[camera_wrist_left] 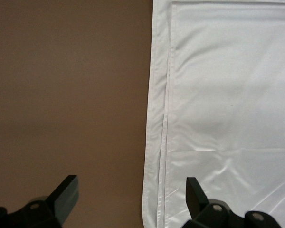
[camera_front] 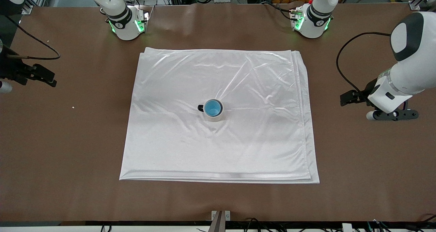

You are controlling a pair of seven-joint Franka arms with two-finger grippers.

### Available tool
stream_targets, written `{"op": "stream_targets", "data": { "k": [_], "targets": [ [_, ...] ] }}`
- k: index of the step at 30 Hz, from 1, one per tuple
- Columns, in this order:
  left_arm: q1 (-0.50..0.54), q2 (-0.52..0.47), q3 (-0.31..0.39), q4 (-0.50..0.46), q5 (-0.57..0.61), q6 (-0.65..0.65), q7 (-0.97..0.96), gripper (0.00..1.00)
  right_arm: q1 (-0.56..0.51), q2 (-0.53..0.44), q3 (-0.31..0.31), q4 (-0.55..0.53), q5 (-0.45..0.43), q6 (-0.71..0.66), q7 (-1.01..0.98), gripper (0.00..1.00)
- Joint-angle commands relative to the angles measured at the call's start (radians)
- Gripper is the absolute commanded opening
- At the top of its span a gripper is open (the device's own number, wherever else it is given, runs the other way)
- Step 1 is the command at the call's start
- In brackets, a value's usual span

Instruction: Place blue cup into white mug on cloth

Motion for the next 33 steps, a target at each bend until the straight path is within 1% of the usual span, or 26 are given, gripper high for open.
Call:
{"op": "stream_targets", "data": {
  "k": [1, 7, 11, 14, 25, 29, 33],
  "targets": [
    [0.008, -0.082, -0.004, -0.026, 0.007, -0.038, 0.008, 1.0, 0.008, 0.0, 0.005, 0.007, -0.012, -0.001, 0.002, 1.0],
    [0.045, -0.116, 0.004, -0.015, 0.01, -0.069, 0.088, 1.0, 0.008, 0.0, 0.005, 0.007, -0.01, -0.006, 0.002, 1.0],
    [0.085, -0.116, 0.007, 0.023, 0.014, -0.072, 0.167, 1.0, 0.006, 0.0, 0.005, 0.007, -0.004, -0.006, 0.005, 1.0],
    [0.093, -0.111, 0.011, 0.054, 0.017, -0.087, 0.229, 1.0, 0.006, 0.0, 0.005, 0.007, -0.004, -0.001, 0.004, 1.0],
    [0.051, -0.116, 0.011, 0.088, 0.014, -0.166, 0.223, 1.0, 0.008, 0.0, 0.005, 0.007, -0.004, -0.002, 0.004, 1.0],
    [0.035, -0.123, 0.011, 0.12, 0.013, -0.21, 0.208, 1.0, 0.008, 0.0, 0.005, 0.005, -0.004, -0.002, 0.004, 1.0],
    [0.028, -0.129, 0.011, 0.121, 0.014, -0.223, 0.188, 1.0, 0.008, 0.0, 0.005, 0.005, -0.004, -0.002, -0.001, 1.0]
  ]
}}
